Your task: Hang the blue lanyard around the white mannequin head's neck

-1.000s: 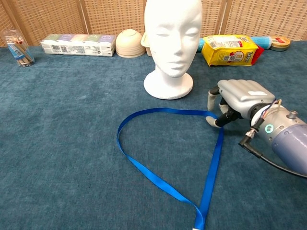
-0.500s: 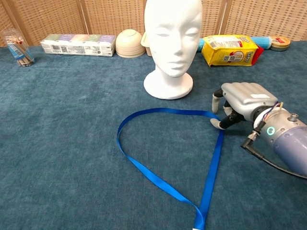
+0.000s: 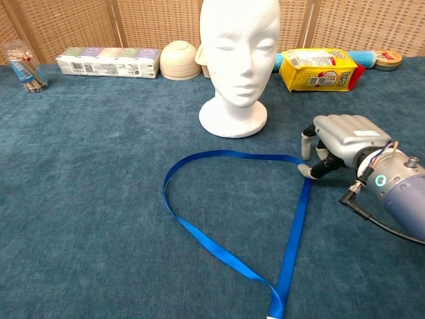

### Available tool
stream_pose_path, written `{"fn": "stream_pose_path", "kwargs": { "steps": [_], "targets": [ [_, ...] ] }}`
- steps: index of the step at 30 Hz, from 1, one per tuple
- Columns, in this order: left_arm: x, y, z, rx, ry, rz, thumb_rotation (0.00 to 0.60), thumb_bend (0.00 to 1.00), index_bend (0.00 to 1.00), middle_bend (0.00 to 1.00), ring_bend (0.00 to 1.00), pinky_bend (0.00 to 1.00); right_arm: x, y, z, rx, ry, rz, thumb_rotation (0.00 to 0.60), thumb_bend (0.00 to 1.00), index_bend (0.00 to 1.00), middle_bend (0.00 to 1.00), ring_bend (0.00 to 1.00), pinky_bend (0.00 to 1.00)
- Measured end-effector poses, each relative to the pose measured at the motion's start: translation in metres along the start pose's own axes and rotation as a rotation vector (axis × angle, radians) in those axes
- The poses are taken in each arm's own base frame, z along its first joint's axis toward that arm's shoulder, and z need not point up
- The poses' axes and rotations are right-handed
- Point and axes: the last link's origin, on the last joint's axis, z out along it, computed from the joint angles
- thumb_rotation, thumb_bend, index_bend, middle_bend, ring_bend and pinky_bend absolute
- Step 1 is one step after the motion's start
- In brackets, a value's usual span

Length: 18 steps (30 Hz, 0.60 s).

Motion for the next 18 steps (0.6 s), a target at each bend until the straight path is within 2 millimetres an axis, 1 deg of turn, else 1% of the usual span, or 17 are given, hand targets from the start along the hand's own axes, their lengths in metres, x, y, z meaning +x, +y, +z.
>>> {"fn": "stream_pose_path", "kwargs": {
  "steps": [4,18],
  "targets": [
    [0.0002,-0.0003,0.0,0.001,0.0,0.0,0.509,0.16,0.43,0.56,0.51,0.33,-0.0009,0.0007,0.0004,-0.003,-0.003,-0.008,0.477,0.4,0.5,0.84,1.0,1.0],
    [-0.0004,0.0007,0.0006,-0.002,-0.001,-0.002,0.508,0.16,0.43,0.56,0.51,0.33,-0.0009,0.0008,0.0014,-0.009,-0.009,-0.007,0.477,0.47,0.54,0.85,1.0,1.0]
  ]
}}
